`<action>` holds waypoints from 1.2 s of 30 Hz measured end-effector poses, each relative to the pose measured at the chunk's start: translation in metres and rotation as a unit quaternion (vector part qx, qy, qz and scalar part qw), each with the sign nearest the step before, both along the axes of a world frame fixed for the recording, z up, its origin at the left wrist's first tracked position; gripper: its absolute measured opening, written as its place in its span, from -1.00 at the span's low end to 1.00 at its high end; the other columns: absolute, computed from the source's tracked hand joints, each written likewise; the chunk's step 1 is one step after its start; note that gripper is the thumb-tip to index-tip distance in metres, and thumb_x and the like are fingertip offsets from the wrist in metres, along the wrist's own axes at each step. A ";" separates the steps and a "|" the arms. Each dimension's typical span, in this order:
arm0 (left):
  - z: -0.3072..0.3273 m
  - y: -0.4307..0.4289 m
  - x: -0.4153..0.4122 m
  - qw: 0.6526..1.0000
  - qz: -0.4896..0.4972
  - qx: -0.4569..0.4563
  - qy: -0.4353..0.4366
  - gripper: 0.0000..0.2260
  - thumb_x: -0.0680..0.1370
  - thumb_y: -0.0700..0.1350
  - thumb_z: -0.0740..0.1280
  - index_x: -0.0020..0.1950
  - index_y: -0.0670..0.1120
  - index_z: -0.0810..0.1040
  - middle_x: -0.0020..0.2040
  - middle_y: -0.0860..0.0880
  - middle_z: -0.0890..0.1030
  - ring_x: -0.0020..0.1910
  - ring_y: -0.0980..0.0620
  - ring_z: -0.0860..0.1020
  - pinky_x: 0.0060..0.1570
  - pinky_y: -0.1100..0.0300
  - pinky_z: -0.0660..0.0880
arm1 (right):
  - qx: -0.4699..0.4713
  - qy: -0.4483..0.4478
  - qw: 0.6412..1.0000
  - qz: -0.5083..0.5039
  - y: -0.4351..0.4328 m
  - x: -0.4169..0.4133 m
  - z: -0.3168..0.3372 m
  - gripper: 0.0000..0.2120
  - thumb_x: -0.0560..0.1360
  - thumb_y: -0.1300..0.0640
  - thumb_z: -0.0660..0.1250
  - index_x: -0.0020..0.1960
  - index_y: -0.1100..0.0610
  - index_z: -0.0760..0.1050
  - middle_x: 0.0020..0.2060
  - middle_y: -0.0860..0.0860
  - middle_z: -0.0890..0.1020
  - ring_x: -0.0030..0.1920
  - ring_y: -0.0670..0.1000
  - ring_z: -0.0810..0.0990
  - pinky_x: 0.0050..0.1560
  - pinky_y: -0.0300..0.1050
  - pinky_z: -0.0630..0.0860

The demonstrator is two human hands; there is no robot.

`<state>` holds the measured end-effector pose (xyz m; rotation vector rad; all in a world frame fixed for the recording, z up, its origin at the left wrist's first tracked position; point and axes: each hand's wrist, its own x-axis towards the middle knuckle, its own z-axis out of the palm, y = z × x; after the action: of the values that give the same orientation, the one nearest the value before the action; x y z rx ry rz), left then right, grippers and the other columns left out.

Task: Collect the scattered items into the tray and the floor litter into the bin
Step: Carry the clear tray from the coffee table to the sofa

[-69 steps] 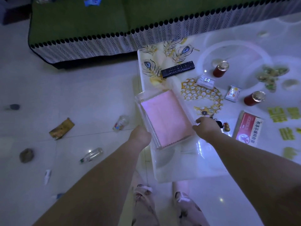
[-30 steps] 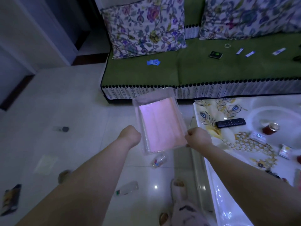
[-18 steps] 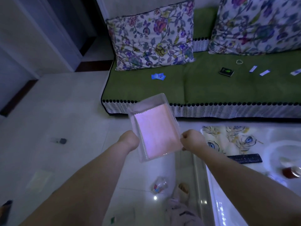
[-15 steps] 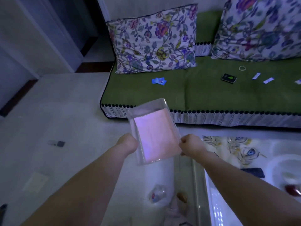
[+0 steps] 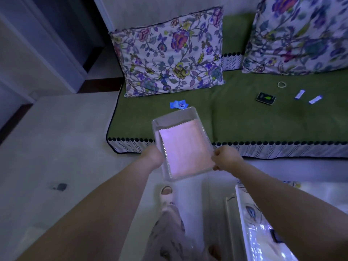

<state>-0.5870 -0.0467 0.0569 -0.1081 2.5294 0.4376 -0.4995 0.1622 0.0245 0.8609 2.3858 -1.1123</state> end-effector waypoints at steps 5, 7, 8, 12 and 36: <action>-0.005 0.041 -0.080 0.999 -0.035 0.039 0.012 -0.76 0.52 -0.27 0.18 0.17 -0.25 0.45 0.11 -0.19 0.55 -0.02 -0.16 0.54 -0.06 0.07 0.49 | 0.001 0.017 0.998 -0.059 0.033 -0.065 -0.004 -0.67 0.47 0.34 0.16 -0.45 0.18 0.35 -0.46 0.09 0.51 -0.24 0.18 0.70 -0.23 0.01 0.63; -0.009 0.055 -0.119 0.998 -0.055 0.041 0.012 -0.79 0.52 -0.26 0.19 0.15 -0.24 0.43 0.04 -0.15 0.52 -0.11 -0.11 0.46 -0.14 0.14 0.41 | 0.004 0.013 0.997 -0.078 0.042 -0.094 -0.008 -0.66 0.46 0.35 0.14 -0.47 0.14 0.29 -0.43 0.11 0.50 -0.20 0.20 0.71 -0.30 -0.09 0.53; -0.011 0.062 -0.141 0.997 -0.062 0.039 0.007 -0.81 0.53 -0.26 0.19 0.13 -0.22 0.42 0.00 -0.14 0.49 -0.12 -0.10 0.44 -0.15 0.14 0.39 | 0.002 0.009 0.996 -0.086 0.047 -0.112 -0.010 -0.65 0.47 0.34 0.13 -0.47 0.14 0.28 -0.40 0.12 0.51 -0.19 0.20 0.71 -0.28 -0.06 0.52; -0.020 0.085 -0.212 0.995 -0.092 0.030 -0.014 -0.96 0.55 -0.21 0.21 -0.01 -0.13 0.38 -0.08 -0.08 0.45 -0.13 -0.09 0.45 -0.15 0.16 0.39 | 0.004 -0.014 0.993 -0.119 0.065 -0.167 -0.018 -0.64 0.51 0.29 0.15 -0.46 0.16 0.29 -0.45 0.09 0.52 -0.19 0.19 0.71 -0.31 -0.07 0.48; -0.150 0.334 -0.428 0.990 -0.120 0.012 -0.076 -0.72 0.56 -0.19 0.21 0.26 -0.15 0.46 0.21 -0.17 0.57 0.20 -0.17 0.53 0.15 0.13 0.44 | -0.010 -0.142 0.971 -0.195 0.284 -0.365 -0.137 -0.76 0.57 0.12 0.21 0.02 0.17 0.63 -0.34 0.04 0.53 -0.32 0.04 0.50 -0.46 -0.29 0.30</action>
<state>-1.0151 0.2872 -0.0932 0.1645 2.3484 0.3498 -0.8647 0.4459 -0.1129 1.4214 2.0187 -1.0589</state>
